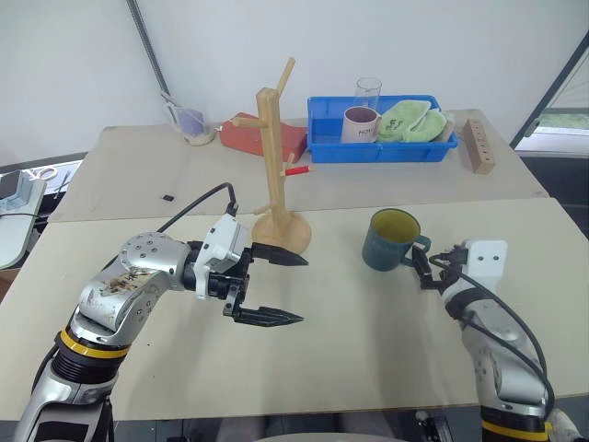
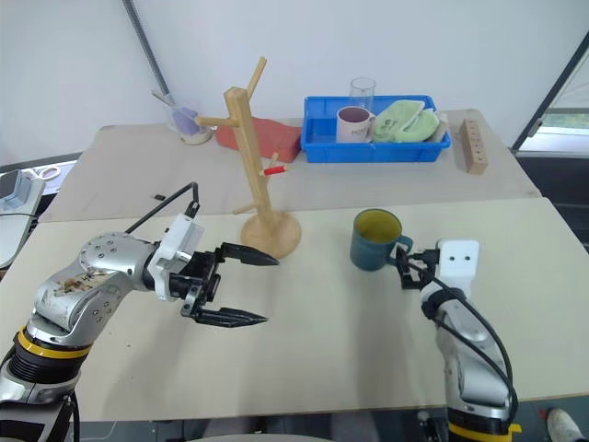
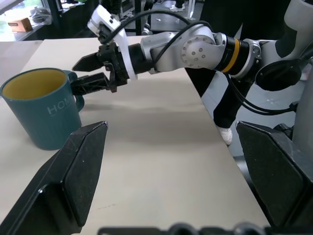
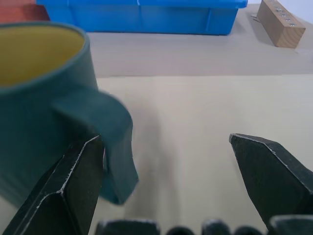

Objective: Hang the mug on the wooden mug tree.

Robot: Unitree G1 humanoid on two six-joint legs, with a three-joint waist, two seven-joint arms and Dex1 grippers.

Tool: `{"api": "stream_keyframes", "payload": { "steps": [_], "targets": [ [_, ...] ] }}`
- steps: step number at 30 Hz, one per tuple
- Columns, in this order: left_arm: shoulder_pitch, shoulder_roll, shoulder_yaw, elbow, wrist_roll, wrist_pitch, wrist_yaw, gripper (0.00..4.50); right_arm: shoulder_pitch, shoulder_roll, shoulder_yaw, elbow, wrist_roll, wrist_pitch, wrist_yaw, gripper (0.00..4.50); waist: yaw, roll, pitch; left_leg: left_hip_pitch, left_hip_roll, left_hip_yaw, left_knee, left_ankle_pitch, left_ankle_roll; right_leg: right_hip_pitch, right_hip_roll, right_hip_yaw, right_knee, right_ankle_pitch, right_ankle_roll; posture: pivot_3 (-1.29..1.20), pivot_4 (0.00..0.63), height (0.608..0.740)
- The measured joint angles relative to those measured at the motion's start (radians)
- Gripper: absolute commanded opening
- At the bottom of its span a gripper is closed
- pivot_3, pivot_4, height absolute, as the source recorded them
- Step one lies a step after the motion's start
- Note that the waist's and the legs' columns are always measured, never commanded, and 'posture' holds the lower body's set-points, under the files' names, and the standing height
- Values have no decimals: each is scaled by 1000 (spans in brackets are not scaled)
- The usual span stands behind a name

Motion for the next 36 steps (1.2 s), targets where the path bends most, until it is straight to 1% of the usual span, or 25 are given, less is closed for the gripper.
{"api": "stream_keyframes", "payload": {
  "steps": [4,9,15,19,24,31,34,35,36],
  "targets": [
    [0,0,0,0,0,2,5,4500,-5,23,7,0,10,50,-11,2958,0,0,0,0,0,0,0,0,0,0,0,0,0,0,0,0,150,721],
    [-1,-1,0,-2,0,13,19,4500,-5,52,29,-2,9,95,-36,2958,0,0,0,0,0,0,0,0,0,0,0,0,0,0,0,0,150,721],
    [-12,-7,-1,-2,0,16,32,4500,-4,60,31,18,8,100,-41,2958,0,0,0,0,0,0,0,0,0,0,0,0,0,0,0,0,150,721],
    [-18,-10,-3,-2,0,17,41,4500,-7,61,32,46,9,96,-36,1810,0,0,0,0,0,0,0,0,0,0,0,0,0,0,0,0,150,721],
    [-28,-10,-6,-2,0,18,44,4500,-13,61,29,84,10,62,-28,29,0,0,0,0,0,0,0,0,0,0,0,0,0,0,0,0,150,721],
    [-34,-10,-7,-2,0,19,64,4500,-22,36,36,95,4,25,4,29,0,0,0,-1,0,0,-1,0,0,0,1,0,0,0,0,0,150,721],
    [-25,-5,7,-4,-7,38,83,4500,-19,-47,74,83,-33,19,47,29,0,1,0,-1,0,0,0,0,0,0,1,1,0,0,0,0,150,721],
    [-9,5,25,-5,-14,45,91,4500,-22,-122,115,59,-60,14,86,29,-3,3,1,-1,0,1,0,0,0,-1,0,1,0,0,0,0,150,721],
    [-1,14,34,-6,-18,49,94,4500,-26,-163,131,41,-76,10,111,29,-4,3,1,-1,0,1,0,0,0,-1,1,2,0,0,0,0,150,721]
  ]
}}
